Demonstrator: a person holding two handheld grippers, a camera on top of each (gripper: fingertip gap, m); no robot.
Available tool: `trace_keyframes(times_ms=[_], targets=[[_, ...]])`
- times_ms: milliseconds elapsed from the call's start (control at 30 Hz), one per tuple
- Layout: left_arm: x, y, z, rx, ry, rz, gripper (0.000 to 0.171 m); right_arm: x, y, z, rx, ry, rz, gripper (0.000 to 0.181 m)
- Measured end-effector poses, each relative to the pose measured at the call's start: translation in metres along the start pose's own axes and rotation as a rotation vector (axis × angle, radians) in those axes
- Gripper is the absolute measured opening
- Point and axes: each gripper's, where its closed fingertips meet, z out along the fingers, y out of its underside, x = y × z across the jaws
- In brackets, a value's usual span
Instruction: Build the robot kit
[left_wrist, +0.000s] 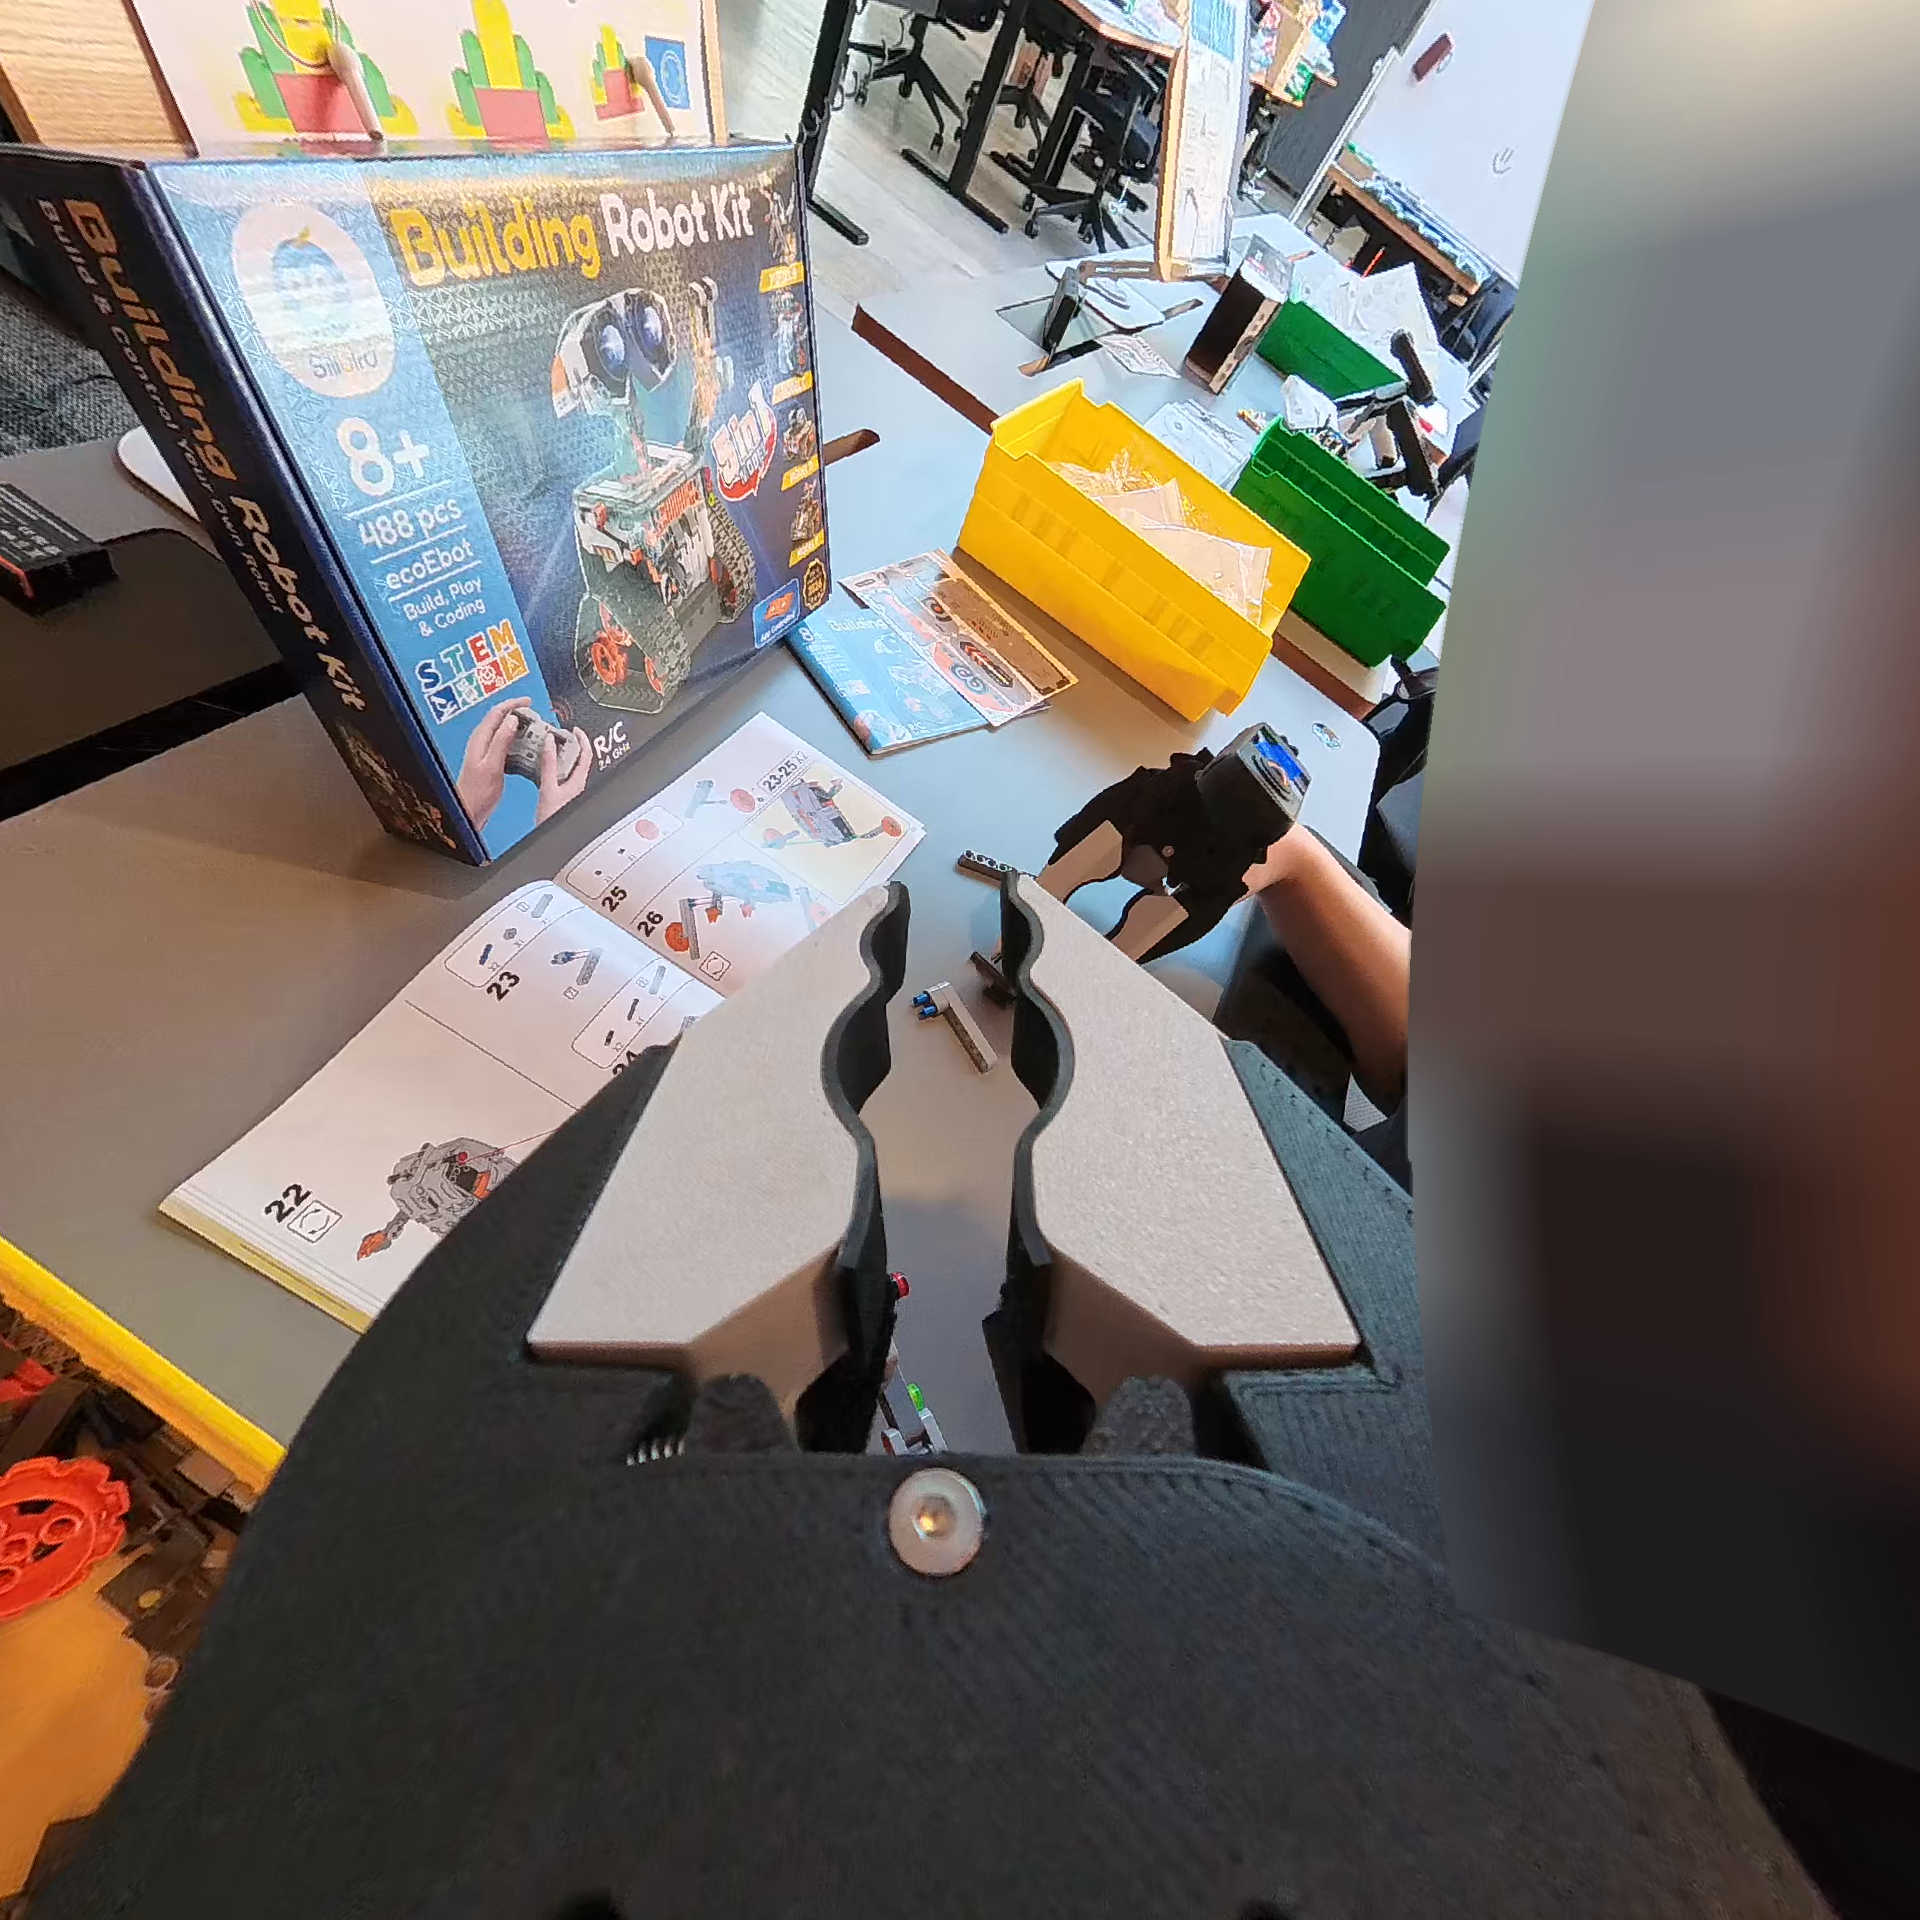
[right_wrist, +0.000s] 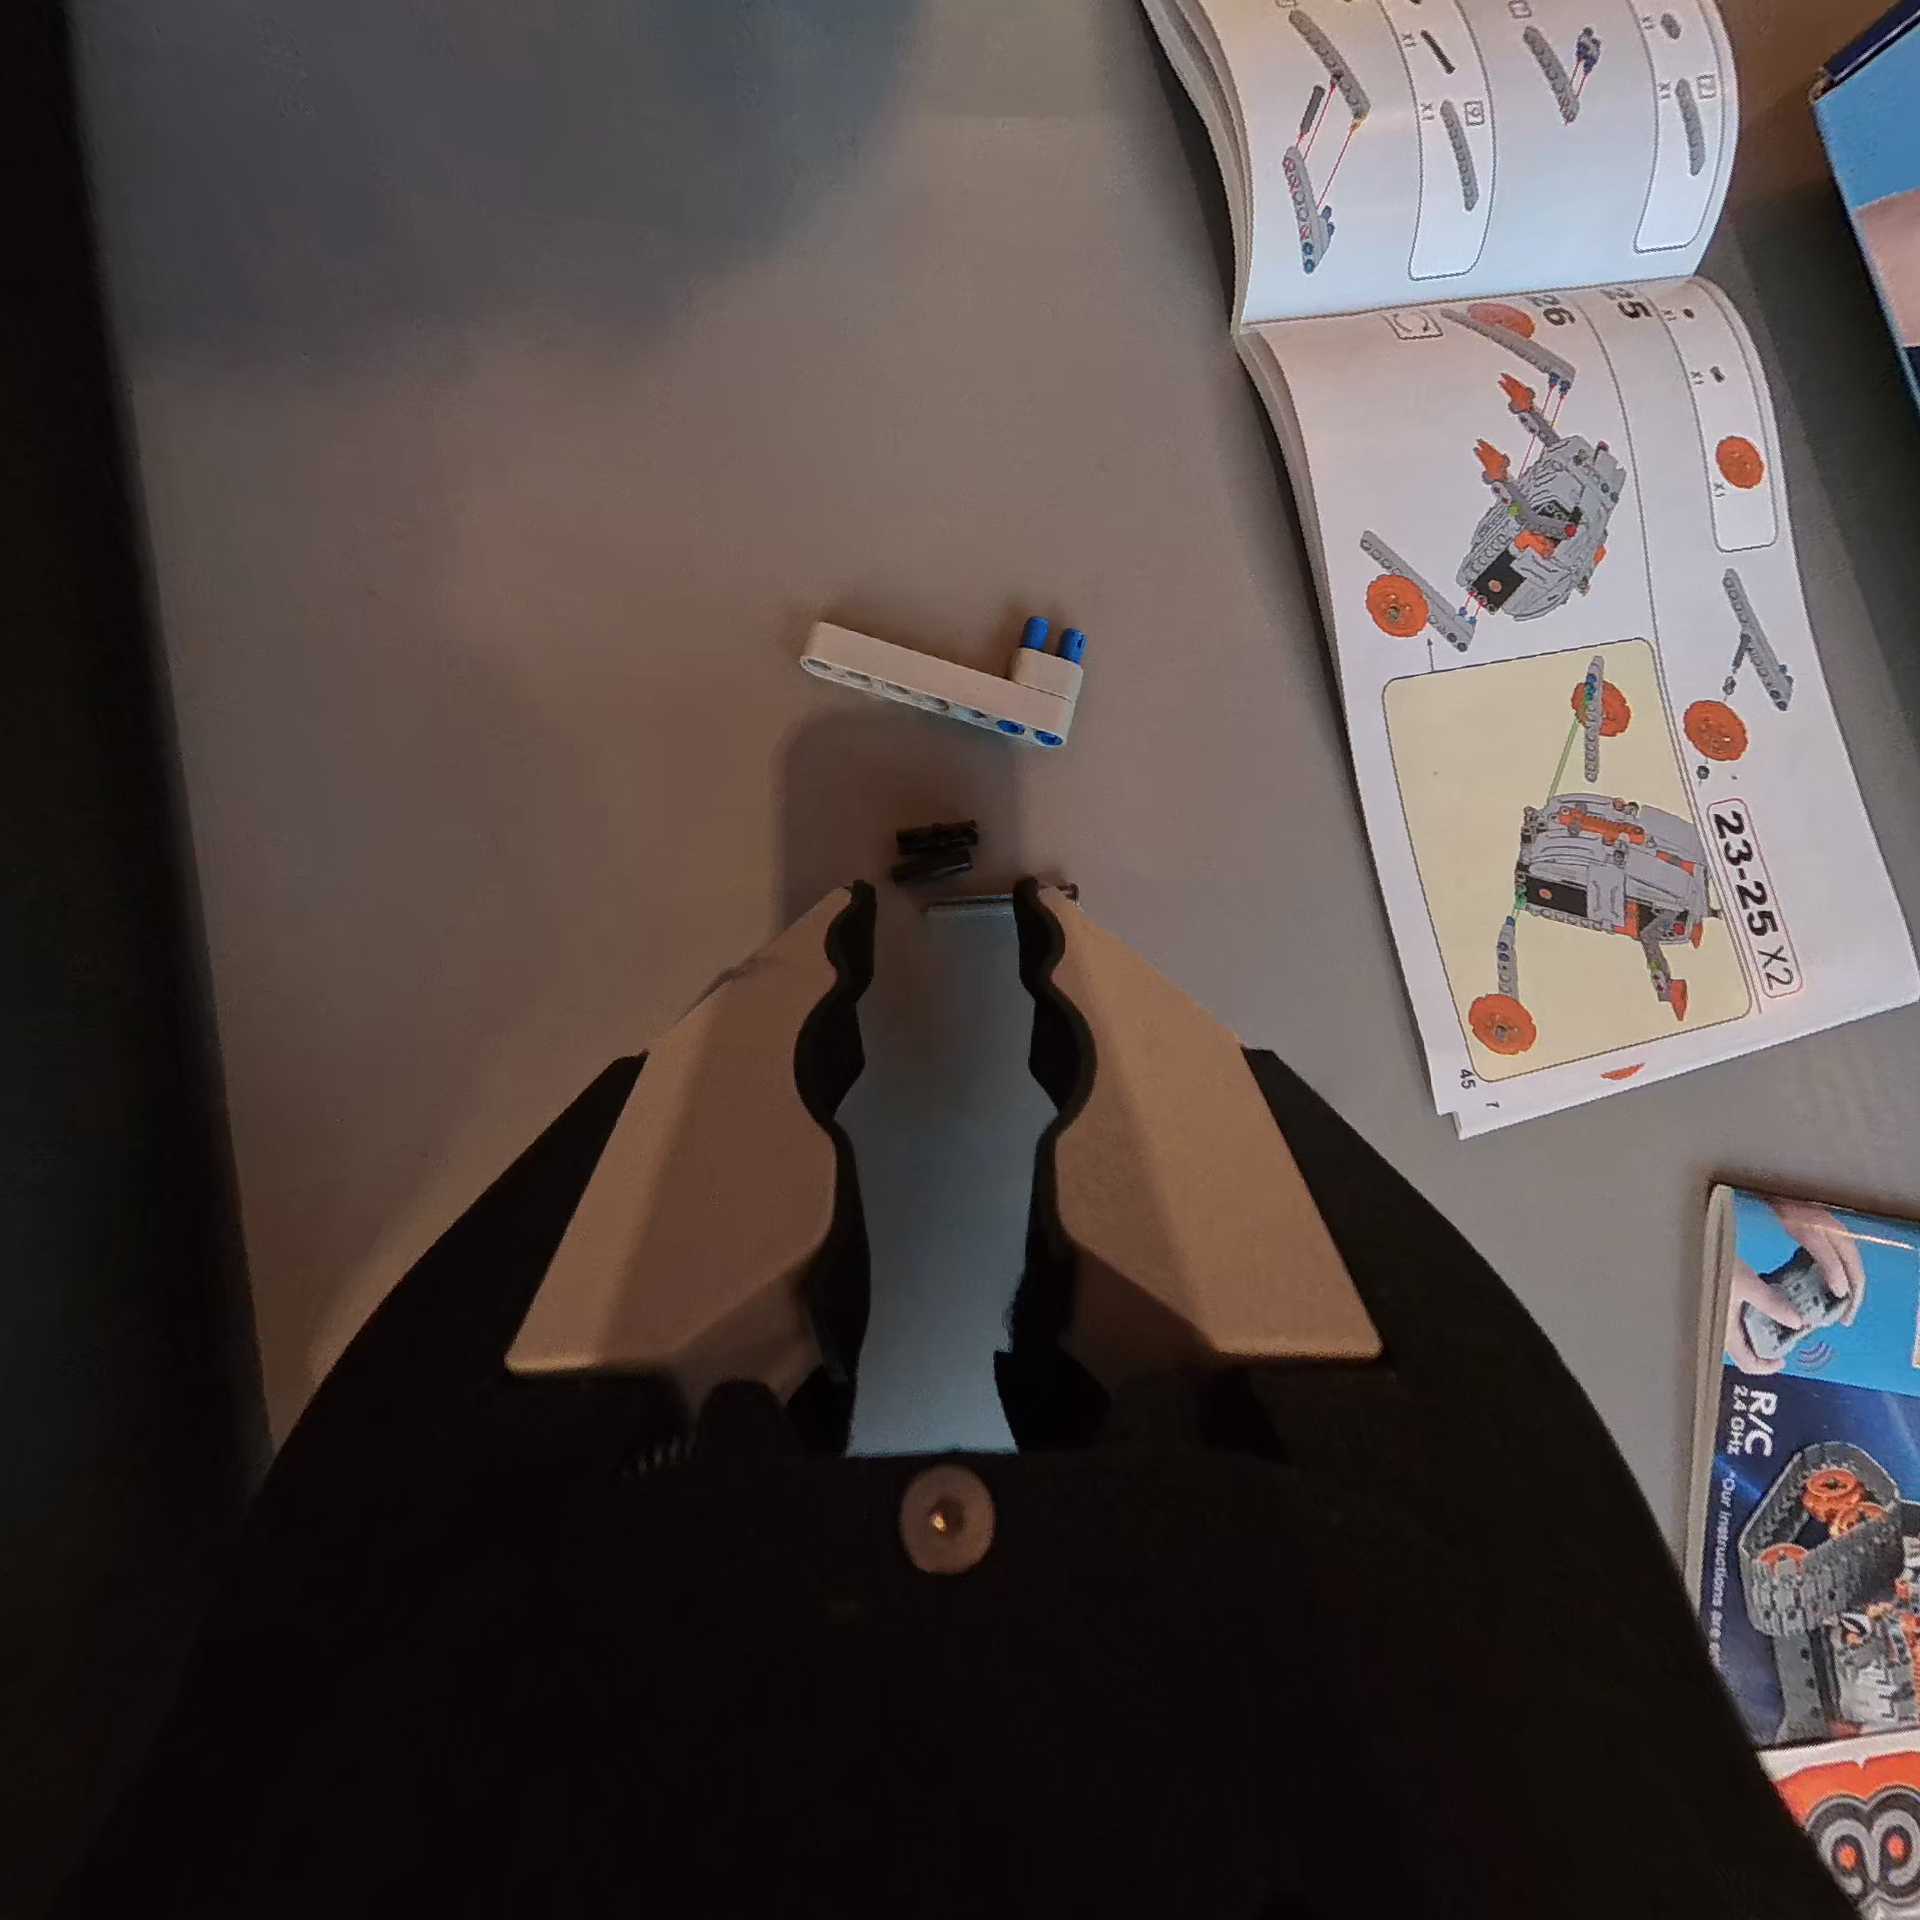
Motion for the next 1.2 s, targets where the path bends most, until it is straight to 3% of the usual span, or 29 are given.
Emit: trace_keyframes(times_ms=[267,533,667,933,1100,1200], targets=[[-0.001,-0.001,-0.002,0.005,-0.005,-0.001,0.016,0.005,-0.006,-0.014,0.051,0.012,0.050,0.026],[0.002,-0.002,-0.001,0.014,-0.006,0.004,0.016,0.041,0.004,-0.048,0.100,0.161,0.175,0.024],[0.003,0.000,-0.002,0.010,-0.005,0.007,0.016,0.035,0.001,-0.045,0.122,0.111,0.191,0.024],[0.006,0.002,-0.001,0.002,0.001,0.011,0.017,0.026,0.022,-0.036,-0.016,0.089,0.136,0.028],[0.006,0.005,0.002,-0.003,0.004,0.008,0.017,0.047,0.038,-0.045,0.009,0.122,0.355,0.030],[0.005,0.006,0.003,-0.006,0.000,0.007,0.017,0.056,0.047,-0.042,-0.044,0.173,0.399,0.030]])
